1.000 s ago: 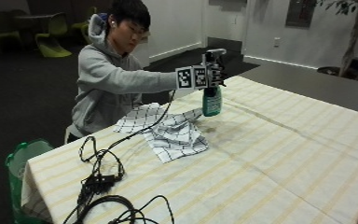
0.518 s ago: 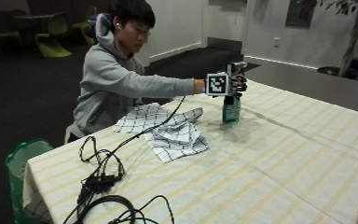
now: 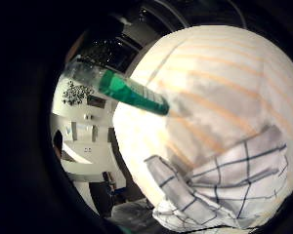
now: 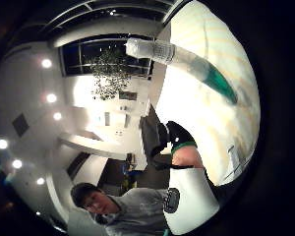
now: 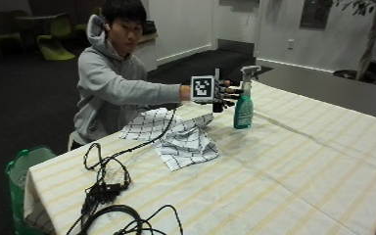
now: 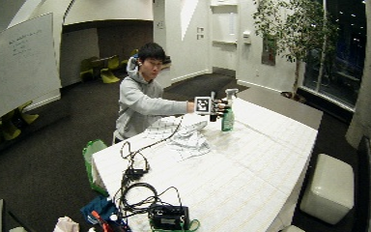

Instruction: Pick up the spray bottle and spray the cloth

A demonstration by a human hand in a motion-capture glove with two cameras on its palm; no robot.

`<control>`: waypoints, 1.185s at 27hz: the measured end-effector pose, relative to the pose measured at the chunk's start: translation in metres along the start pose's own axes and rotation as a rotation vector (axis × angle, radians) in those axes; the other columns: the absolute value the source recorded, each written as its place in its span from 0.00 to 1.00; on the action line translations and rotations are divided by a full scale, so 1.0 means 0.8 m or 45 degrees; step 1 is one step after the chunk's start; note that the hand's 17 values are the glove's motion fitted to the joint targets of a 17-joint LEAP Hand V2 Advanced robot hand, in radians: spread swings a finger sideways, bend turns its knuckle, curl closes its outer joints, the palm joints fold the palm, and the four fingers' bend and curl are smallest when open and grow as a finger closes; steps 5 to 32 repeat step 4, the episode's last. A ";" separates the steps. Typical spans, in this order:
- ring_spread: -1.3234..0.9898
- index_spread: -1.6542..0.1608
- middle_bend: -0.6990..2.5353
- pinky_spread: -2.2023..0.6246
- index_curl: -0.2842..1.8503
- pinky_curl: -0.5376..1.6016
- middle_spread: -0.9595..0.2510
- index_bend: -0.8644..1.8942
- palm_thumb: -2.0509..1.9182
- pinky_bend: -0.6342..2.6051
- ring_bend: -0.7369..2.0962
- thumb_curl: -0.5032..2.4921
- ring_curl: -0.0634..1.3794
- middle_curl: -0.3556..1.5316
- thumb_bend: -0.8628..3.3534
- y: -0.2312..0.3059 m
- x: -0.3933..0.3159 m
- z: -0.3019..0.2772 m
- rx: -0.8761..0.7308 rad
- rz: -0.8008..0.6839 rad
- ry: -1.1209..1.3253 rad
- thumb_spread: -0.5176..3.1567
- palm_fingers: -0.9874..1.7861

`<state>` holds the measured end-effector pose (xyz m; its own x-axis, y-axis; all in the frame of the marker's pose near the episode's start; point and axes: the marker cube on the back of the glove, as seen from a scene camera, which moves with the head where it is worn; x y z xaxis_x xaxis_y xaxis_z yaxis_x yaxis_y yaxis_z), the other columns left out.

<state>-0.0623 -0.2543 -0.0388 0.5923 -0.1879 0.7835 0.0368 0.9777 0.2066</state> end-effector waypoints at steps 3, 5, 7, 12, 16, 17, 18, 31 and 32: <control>0.57 0.75 0.31 0.84 0.27 0.44 0.79 0.35 0.72 0.37 0.40 0.36 0.28 0.40 0.20 0.022 -0.007 -0.012 0.002 -0.037 -0.004 0.35 0.41; 0.58 0.75 0.31 0.84 0.27 0.43 0.79 0.35 0.72 0.37 0.40 0.36 0.28 0.40 0.20 0.026 -0.008 -0.014 0.002 -0.042 -0.002 0.35 0.41; 0.58 0.75 0.31 0.84 0.27 0.43 0.79 0.35 0.72 0.37 0.40 0.36 0.28 0.40 0.20 0.026 -0.008 -0.014 0.002 -0.042 -0.002 0.35 0.41; 0.58 0.75 0.31 0.84 0.27 0.43 0.79 0.35 0.72 0.37 0.40 0.36 0.28 0.40 0.20 0.026 -0.008 -0.014 0.002 -0.042 -0.002 0.35 0.41; 0.58 0.75 0.31 0.84 0.27 0.43 0.79 0.35 0.72 0.37 0.40 0.36 0.28 0.40 0.20 0.026 -0.008 -0.014 0.002 -0.042 -0.002 0.35 0.41; 0.58 0.75 0.31 0.84 0.27 0.43 0.79 0.35 0.72 0.37 0.40 0.36 0.28 0.40 0.20 0.026 -0.008 -0.014 0.002 -0.042 -0.002 0.35 0.41; 0.58 0.75 0.31 0.84 0.27 0.43 0.79 0.35 0.72 0.37 0.40 0.36 0.28 0.40 0.20 0.026 -0.008 -0.014 0.002 -0.042 -0.002 0.35 0.41; 0.58 0.75 0.31 0.84 0.27 0.43 0.79 0.35 0.72 0.37 0.40 0.36 0.28 0.40 0.20 0.026 -0.008 -0.014 0.002 -0.042 -0.002 0.35 0.41; 0.58 0.75 0.31 0.84 0.27 0.43 0.79 0.35 0.72 0.37 0.40 0.36 0.28 0.40 0.20 0.026 -0.008 -0.014 0.002 -0.042 -0.002 0.35 0.41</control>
